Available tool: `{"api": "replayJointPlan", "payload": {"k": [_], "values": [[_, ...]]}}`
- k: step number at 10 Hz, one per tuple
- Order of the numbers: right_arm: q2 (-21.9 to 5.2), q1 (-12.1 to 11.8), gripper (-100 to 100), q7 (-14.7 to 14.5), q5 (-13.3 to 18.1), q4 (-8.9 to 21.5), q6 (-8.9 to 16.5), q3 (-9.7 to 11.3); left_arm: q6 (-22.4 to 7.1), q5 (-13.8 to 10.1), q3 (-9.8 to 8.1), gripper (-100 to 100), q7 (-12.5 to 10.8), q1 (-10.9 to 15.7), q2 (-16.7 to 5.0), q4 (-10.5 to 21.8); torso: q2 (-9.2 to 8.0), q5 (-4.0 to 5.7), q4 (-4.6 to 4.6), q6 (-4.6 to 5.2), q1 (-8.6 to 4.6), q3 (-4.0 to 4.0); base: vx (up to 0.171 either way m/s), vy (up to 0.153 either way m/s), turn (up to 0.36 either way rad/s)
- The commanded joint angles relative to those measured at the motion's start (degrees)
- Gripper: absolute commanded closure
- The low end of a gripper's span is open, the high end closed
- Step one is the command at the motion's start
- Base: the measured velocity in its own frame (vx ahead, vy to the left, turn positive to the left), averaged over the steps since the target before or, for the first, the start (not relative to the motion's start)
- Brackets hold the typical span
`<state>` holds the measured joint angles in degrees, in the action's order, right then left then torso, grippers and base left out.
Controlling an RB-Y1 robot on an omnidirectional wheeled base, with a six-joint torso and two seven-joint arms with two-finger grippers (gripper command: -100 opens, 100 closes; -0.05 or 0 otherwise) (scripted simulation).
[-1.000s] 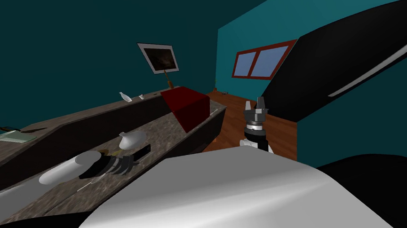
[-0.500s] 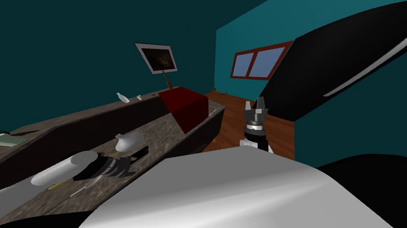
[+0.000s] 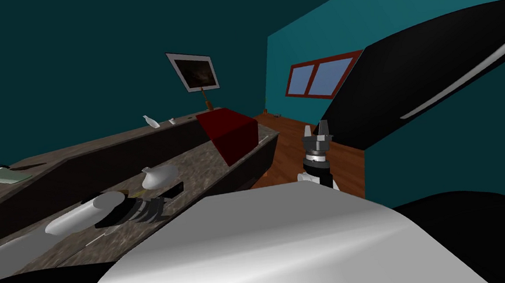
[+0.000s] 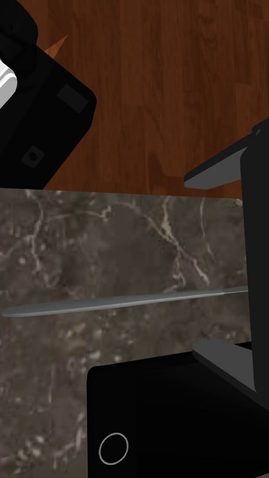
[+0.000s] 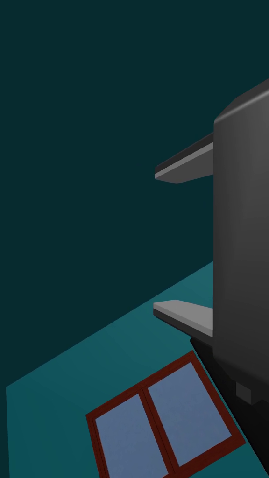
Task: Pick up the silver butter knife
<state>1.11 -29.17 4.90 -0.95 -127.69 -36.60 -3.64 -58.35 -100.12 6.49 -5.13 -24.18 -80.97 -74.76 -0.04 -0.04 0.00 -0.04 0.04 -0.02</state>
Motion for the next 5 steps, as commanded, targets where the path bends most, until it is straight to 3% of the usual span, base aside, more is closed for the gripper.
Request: {"api": "replayJointPlan", "payload": {"k": [1, 5], "values": [[0.0, 0.0, 0, 0.0, 0.0, 0.0, 0.0, 0.0, 0.0, 0.0, 0.0, 100, 0.0, 0.0, 0.0, 0.0, 0.0, 0.0, 0.0, 0.0, 0.0, 0.0, 0.0, 0.0, 0.0], [0.0, 0.0, 0, 0.0, 0.0, 0.0, 0.0, 0.0, -0.11, -0.01, -0.01, 100, 0.06, 0.02, -0.06, -0.05, -0.04, -0.07, 0.01, -0.06, 0.02, -0.02, 0.0, 0.0, 0.0]]}}
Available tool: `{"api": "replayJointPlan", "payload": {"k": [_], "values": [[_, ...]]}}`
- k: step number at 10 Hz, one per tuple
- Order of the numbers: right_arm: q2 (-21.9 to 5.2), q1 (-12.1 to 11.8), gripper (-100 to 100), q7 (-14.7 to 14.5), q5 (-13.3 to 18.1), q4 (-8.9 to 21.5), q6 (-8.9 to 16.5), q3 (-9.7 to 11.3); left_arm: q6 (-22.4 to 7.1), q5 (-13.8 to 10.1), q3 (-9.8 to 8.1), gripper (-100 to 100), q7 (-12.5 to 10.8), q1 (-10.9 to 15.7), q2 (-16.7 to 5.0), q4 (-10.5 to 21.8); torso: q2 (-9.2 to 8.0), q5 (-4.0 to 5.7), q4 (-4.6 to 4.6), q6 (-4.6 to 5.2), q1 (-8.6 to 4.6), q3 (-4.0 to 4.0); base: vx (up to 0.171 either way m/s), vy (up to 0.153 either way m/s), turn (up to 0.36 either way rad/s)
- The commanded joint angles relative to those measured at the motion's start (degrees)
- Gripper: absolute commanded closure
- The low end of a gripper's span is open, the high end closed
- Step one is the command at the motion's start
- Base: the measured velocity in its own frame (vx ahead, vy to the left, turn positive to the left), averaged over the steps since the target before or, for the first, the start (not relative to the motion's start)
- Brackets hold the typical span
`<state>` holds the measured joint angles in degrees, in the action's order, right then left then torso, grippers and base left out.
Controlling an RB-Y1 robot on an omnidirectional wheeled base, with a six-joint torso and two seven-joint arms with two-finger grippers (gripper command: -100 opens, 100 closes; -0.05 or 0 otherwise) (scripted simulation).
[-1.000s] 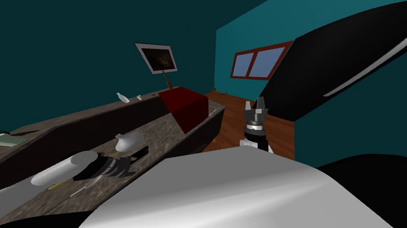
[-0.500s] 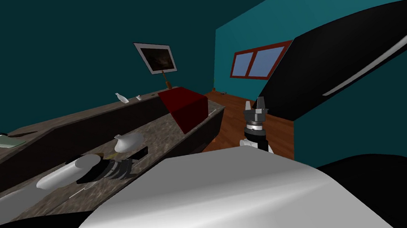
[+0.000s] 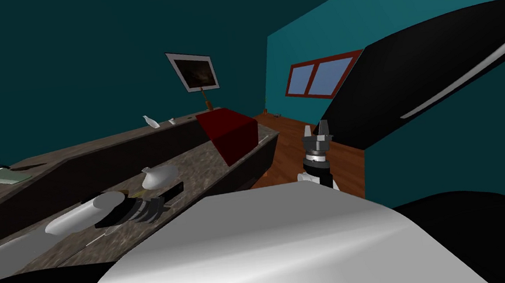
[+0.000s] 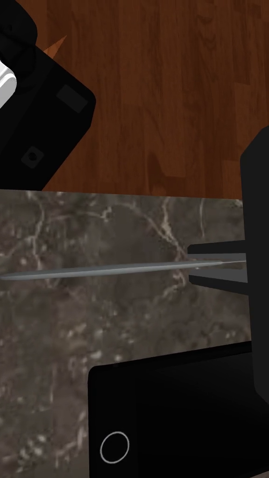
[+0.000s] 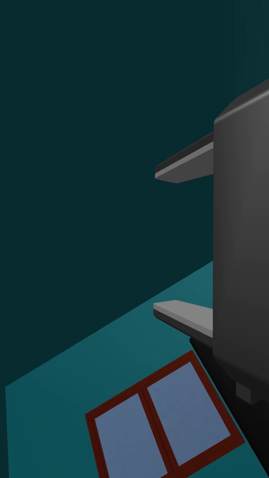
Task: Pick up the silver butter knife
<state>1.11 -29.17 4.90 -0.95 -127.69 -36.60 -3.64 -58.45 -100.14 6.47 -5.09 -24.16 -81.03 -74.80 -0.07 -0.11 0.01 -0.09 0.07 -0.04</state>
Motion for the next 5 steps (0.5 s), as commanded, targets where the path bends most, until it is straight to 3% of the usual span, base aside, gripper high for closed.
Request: {"api": "replayJointPlan", "payload": {"k": [1, 2, 3, 4, 5], "values": [[0.0, 0.0, 0, 0.0, 0.0, 0.0, 0.0, 0.0, 0.0, 0.0, 0.0, 0, 0.0, 0.0, 0.0, 0.0, 0.0, 0.0, 0.0, 0.0, 0.0, 0.0, 0.0, 0.0, 0.0], [0.0, 0.0, 0, 0.0, 0.0, 0.0, 0.0, 0.0, -0.35, -1.12, -0.24, 100, -0.73, -0.15, -1.69, -0.97, 0.0, 0.0, 0.0, 0.0, 0.0, 0.0, 0.015, -0.004, 0.018], [0.0, 0.0, 0, 0.0, 0.0, 0.0, 0.0, 0.0, -0.61, -1.71, -0.41, 100, -0.86, -0.24, -2.47, -1.28, 0.08, 0.04, 0.0, 0.05, -0.03, 0.03, 0.006, -0.008, 0.022], [0.0, 0.0, 0, 0.0, 0.0, 0.0, 0.0, 0.0, -0.75, -1.24, -0.09, 100, -0.47, 0.45, -1.75, -0.37, 0.05, 0.03, -0.01, 0.02, -0.05, 0.03, 0.0, 0.0, 0.0], [0.0, 0.0, 0, 0.0, 0.0, 0.0, 0.0, 0.0, -0.78, -1.35, -0.16, 0, -0.44, 0.41, -1.85, -0.38, 0.03, 0.0, -0.02, 0.03, -0.02, 0.02, 0.0, 0.0, 0.0]]}}
